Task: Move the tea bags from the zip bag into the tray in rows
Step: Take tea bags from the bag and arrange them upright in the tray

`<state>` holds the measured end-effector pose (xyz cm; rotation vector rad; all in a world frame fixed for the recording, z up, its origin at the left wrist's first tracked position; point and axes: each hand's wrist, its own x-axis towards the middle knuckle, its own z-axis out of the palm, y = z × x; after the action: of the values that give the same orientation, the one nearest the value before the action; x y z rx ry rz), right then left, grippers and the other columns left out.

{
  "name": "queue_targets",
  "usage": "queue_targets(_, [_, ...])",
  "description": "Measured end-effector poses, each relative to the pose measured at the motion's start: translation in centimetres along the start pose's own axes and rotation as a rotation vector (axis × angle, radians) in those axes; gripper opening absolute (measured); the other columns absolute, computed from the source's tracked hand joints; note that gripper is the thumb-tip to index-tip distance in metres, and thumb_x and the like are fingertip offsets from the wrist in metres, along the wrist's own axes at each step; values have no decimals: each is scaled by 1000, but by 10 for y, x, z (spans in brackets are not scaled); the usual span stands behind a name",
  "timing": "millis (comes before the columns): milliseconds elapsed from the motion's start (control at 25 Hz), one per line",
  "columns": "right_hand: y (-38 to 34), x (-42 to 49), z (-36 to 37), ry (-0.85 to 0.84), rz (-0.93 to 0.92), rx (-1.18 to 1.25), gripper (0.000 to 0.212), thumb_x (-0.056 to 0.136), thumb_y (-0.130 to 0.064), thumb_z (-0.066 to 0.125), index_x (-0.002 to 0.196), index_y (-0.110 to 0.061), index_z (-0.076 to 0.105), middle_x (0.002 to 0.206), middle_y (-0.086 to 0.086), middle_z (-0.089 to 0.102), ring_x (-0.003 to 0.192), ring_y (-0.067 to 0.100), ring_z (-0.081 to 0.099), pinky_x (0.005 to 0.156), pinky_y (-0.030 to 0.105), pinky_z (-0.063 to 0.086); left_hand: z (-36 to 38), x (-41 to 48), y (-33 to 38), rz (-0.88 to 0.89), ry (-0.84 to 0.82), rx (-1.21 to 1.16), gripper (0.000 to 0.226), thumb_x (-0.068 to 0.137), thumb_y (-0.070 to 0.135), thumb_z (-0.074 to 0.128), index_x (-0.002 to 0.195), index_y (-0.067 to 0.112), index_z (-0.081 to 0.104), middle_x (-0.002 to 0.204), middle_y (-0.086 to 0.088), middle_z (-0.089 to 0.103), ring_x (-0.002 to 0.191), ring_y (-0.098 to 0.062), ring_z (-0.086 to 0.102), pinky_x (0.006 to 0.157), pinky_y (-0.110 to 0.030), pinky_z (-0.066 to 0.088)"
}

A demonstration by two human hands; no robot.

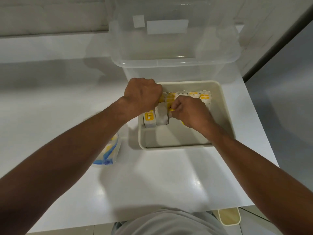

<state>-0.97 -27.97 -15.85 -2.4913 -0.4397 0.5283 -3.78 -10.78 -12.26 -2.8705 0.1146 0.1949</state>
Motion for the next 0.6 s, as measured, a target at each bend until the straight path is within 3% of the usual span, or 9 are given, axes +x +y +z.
queue_targets(120, [-1,-11,3,-65,49,-175,17,81,-41,67,81,-24,72,78,0,73,81,19,68,77,32,54,1,7,4,49,-69,6,20,91,43,62,100,27,70,81,2,52,71,-19,49,62,-30,37])
queue_targets(240, [-3,-15,12,-135,30,-275,24,83,-46,63,88,-25,73,83,1,73,79,20,68,69,28,53,6,13,6,66,-69,41,14,93,33,58,98,24,69,80,2,50,71,-20,49,62,-30,40])
queue_targets(480, [-9,-28,14,-88,-201,-509,24,93,-44,57,111,-33,67,107,2,68,98,28,63,70,30,42,4,20,4,99,20,100,19,96,19,50,93,21,69,82,-1,61,74,-24,61,61,-28,39])
queue_targets(600, [-11,-34,12,-95,-262,-510,25,94,-43,57,117,-37,65,111,1,67,103,28,62,74,31,44,0,16,4,79,2,140,18,95,15,51,90,19,68,69,2,46,66,-22,50,60,-28,37])
